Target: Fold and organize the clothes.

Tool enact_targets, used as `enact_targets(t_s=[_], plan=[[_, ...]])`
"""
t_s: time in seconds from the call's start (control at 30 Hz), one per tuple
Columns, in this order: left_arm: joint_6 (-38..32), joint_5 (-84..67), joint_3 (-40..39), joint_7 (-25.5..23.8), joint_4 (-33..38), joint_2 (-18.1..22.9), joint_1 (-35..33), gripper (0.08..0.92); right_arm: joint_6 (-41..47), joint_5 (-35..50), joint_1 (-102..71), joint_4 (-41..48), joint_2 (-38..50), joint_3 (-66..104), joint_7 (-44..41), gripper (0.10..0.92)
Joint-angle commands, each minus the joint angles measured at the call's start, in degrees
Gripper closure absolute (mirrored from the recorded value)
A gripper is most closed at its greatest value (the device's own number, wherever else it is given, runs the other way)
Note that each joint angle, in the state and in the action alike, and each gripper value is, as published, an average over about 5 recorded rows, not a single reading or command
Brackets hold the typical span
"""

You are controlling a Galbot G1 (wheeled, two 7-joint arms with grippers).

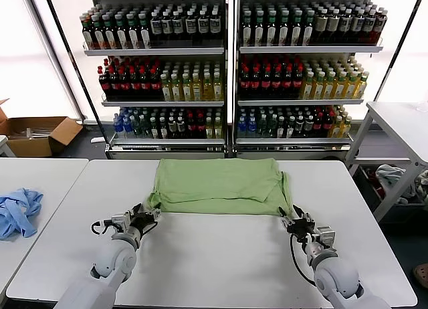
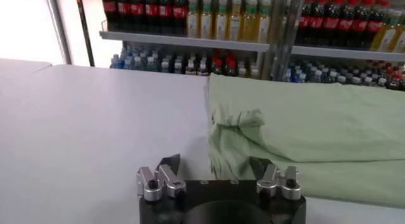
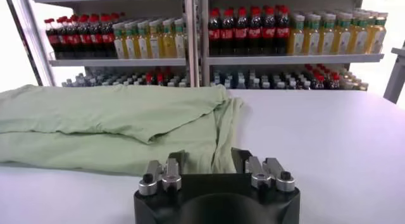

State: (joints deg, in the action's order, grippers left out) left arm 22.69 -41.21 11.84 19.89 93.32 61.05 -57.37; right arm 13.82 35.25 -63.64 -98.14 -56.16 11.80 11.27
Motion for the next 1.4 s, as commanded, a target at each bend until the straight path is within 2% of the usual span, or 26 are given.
enact_targets(t_s=[0.03,0.27,0.4,0.73,0.9,1.03,1.17,1.4], plan=[[-0.02,-0.12,-0.19,-0.12,-0.55,0.01,0.08,0.399,-0.15,-0.24,1.38,1.55,-0.03,-0.72,-0.03,0.597],[-0.03,0.01,-0.59,-0.46,-0.47,0.01,-0.05,0.513,0.47,-1.24,3.00,3.41,-0.50,-2.30,-0.36,0.791],[-0.04,0.29,-0.93,-1.23,-0.06,-0.24,-0.39,0.628,0.42,-1.21,2.94,3.28,-0.23,-2.23,-0.69,0.889],[-0.21,1.95,-0.41,-1.39,4.16,-1.85,-2.27,0.896,-0.29,-0.87,-1.20,-0.99,3.61,0.10,-1.93,0.911],[0.34,2.42,0.54,1.35,9.54,-3.85,-6.23,0.917,-0.73,0.75,-6.43,-6.32,7.70,4.00,-1.58,0.911],[1.55,2.13,2.12,5.09,16.31,-6.36,-12.05,0.917,-0.51,1.35,-15.39,-14.14,11.08,7.42,-1.11,0.911],[1.76,2.09,4.26,8.76,24.07,-8.69,-21.10,0.917,-0.86,-1.44,-28.12,-22.30,12.93,10.92,-0.39,0.911],[0.01,3.23,7.33,14.74,32.92,-10.21,-33.33,0.917,-4.32,-8.85,-43.46,-28.82,9.35,14.79,1.72,0.911]])
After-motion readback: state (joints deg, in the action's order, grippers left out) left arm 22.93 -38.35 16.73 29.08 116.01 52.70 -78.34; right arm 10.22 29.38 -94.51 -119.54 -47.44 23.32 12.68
